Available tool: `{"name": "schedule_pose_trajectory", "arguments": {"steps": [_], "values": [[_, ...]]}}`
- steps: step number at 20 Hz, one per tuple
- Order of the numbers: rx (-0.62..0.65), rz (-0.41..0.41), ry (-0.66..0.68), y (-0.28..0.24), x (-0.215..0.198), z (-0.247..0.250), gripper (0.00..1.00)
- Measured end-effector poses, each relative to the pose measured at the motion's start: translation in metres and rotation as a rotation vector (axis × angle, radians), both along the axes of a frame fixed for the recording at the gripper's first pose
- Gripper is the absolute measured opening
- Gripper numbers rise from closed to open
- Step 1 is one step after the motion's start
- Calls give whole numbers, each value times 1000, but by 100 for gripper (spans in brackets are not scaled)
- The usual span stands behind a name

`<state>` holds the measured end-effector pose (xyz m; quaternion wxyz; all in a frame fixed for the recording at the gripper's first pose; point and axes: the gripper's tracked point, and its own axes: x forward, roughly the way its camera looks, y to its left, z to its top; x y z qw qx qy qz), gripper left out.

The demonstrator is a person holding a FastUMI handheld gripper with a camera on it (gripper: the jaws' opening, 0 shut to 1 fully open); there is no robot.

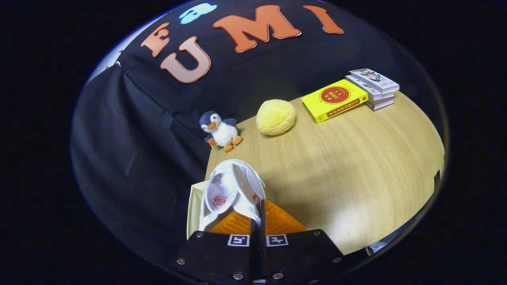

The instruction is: Open the storage box then place both shoes into the box .Put the left shoe in first, then the right shoe, with the right side of both shoes facing outward in a uniform manner.

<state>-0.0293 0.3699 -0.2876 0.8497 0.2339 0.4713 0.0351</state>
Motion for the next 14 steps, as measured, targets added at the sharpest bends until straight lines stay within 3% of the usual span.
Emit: {"name": "schedule_pose_trajectory", "arguments": {"steps": [7,14], "values": [[-77,87,72,71,-20,-34,2],[-219,-36,93,56,-6,-70,3]]}}
